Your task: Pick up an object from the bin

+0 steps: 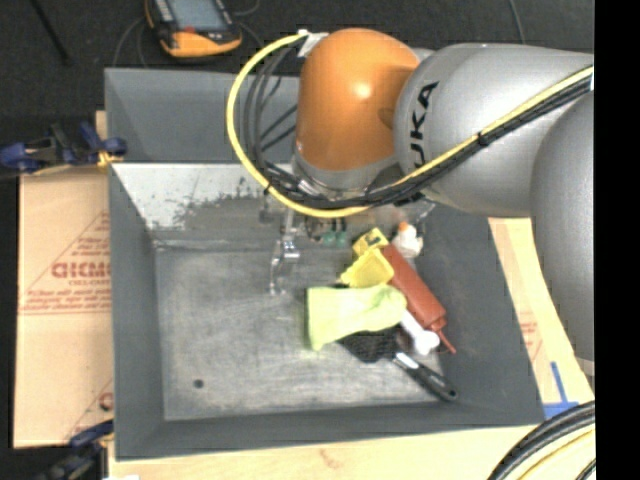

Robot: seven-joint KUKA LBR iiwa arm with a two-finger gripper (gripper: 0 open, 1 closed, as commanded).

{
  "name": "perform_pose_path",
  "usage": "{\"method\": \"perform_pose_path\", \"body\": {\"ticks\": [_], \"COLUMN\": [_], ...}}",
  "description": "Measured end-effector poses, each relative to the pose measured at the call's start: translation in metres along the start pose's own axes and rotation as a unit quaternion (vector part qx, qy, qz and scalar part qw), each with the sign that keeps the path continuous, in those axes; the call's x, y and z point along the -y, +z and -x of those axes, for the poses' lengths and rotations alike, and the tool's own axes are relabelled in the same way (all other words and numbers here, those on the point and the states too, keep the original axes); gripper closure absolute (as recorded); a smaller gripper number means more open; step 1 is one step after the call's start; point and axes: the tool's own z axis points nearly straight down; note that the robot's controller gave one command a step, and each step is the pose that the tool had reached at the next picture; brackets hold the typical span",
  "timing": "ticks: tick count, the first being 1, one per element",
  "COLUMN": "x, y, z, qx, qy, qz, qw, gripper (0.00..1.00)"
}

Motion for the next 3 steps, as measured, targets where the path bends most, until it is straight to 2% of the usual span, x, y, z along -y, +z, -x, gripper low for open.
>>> {"method": "perform_pose_path", "body": {"ticks": [1,2,3], "x": [0.008,0.059,0.080], "y": [0.027,0.034,0.059], "z": [-0.021,-0.013,-0.044], "qx": [0.0031,-0.0006,0.0017], "qy": [-0.051,0.010,-0.028], "qz": [0.001,0.001,-0.001], "qw": [0.9987,1.0000,0.9996], "gripper": [0.00,0.00,0.00]}}
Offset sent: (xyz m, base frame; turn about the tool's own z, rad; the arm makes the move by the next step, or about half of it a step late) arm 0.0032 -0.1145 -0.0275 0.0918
